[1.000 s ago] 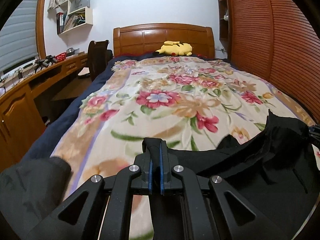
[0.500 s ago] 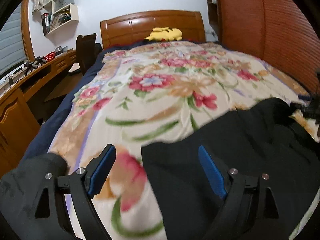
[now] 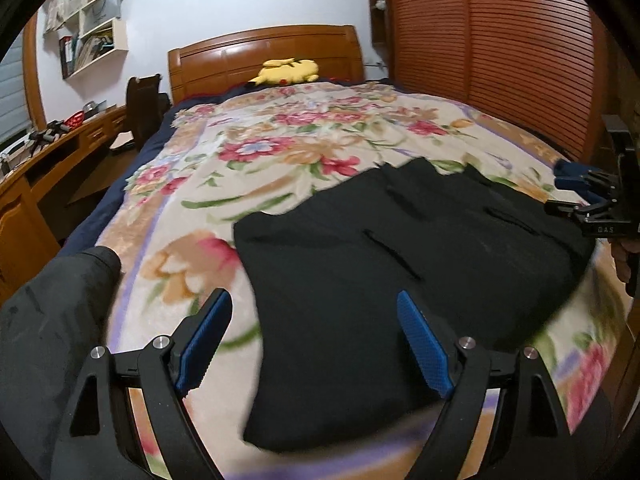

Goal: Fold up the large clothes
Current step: 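Open both grippers and release the folded hem on the coat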

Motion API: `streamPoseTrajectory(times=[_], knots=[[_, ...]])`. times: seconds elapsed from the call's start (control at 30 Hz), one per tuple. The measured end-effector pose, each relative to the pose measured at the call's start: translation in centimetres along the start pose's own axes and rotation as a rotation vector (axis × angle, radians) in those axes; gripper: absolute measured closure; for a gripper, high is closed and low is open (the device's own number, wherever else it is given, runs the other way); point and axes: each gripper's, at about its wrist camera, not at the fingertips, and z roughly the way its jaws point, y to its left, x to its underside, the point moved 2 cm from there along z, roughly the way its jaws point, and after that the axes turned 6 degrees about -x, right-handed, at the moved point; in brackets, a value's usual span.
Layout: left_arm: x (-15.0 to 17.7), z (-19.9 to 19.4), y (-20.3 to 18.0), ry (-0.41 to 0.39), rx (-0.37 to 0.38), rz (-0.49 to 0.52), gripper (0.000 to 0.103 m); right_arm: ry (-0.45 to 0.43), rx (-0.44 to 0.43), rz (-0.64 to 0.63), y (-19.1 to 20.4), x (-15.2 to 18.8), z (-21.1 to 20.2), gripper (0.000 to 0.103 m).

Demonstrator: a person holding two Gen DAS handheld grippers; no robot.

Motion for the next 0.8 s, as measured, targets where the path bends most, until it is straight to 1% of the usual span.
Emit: streamPoseTrajectory(times=[0.07,0.17,0.27,0.33,0.4,0.47,0.57,0.67,0.7,0.73,0.77,0.8], knots=[[0.9,-0.1,-0.7,0.014,0.0,0.017,0.018,-0.008,-0.017,0.0,0.3,0.9,-1.2,0.027],[2.5,0.5,-1.6,0.048,-0.024,0.058,0.018,-0.018,-0.029,-0.003,0.4,2.4,-2.6,0.027],[3.9,1.5,-1.3,0.085,-0.044,0.054,0.018,-0.009,-0.049,0.02,-0.7,3.7,-3.1,0.027],[4.8,2.3,-0.6,0.11,-0.061,0.038,0.018,0.02,-0.036,0.061,-2.2,4.7,-3.0,0.027],[5.5,2.8,0.2,0.133,-0.046,-0.001,0.018,0.04,0.0,0.075,-3.8,5.6,-3.0,0.027],[6.1,3.2,0.8,0.147,-0.036,-0.024,0.018,0.049,0.015,0.1,-5.4,6.3,-3.1,0.027],[6.5,3.4,1.2,0.157,-0.022,-0.041,0.018,0.063,0.016,0.154,-7.5,7.2,-3.1,0.027],[6.8,3.3,1.5,0.157,0.0,-0.076,0.018,0.068,-0.014,0.207,-9.0,7.7,-2.9,0.027],[7.0,3.2,1.5,0.154,0.009,-0.085,0.019,0.07,-0.025,0.228,-9.5,7.9,-2.6,0.027],[7.0,3.1,1.4,0.152,0.027,-0.088,0.029,0.072,-0.034,0.243,-9.1,8.5,-2.5,0.026],[7.0,3.2,1.3,0.152,0.055,-0.089,0.035,0.076,-0.043,0.257,-9.2,8.8,-2.3,0.026],[7.0,3.2,1.1,0.157,0.089,-0.093,0.046,0.083,-0.056,0.27,-9.3,9.1,-1.9,0.026]])
